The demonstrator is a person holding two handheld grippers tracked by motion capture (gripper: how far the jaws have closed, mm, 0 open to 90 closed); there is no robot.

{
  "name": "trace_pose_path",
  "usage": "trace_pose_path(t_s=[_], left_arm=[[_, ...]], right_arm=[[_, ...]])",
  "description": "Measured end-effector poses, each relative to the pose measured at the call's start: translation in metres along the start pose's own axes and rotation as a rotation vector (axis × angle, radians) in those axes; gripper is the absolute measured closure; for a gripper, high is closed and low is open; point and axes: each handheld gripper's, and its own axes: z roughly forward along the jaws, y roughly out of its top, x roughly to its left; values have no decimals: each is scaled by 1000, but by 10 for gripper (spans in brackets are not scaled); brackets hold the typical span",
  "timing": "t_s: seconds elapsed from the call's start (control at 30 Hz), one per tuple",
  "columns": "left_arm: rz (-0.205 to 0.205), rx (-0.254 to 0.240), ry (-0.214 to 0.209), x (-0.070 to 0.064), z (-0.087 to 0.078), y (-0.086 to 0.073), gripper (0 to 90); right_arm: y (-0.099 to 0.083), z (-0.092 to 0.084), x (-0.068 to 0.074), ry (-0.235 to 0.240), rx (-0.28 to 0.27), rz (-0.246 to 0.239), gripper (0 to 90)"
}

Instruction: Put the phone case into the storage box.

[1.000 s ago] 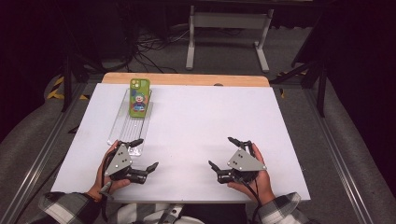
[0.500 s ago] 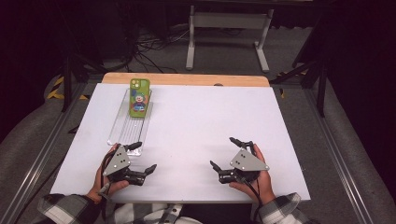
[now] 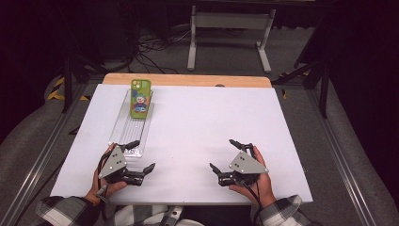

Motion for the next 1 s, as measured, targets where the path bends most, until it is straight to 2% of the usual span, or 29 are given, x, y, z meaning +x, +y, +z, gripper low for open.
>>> trace_pose_path(t_s=[0.53, 0.7, 0.73, 0.87, 0.9, 1.0], left_arm=[[-15, 2, 0, 2, 3, 0, 84], [-6, -2, 2, 1, 5, 2, 84], [6, 8, 4, 1, 7, 2, 84], [-2, 10, 1, 0, 7, 1, 85], [14, 12, 8, 0, 7, 2, 85], [8, 12, 9, 0, 7, 1, 84]], right_arm=[[-1, 0, -5, -6, 1, 11, 59], [-2, -1, -4, -12, 6, 0, 60], [-2, -1, -4, -12, 6, 0, 60], [-2, -2, -6, -6, 2, 16, 88], [-2, -2, -6, -6, 4, 10, 87], [-2, 0, -6, -3, 5, 2, 81]])
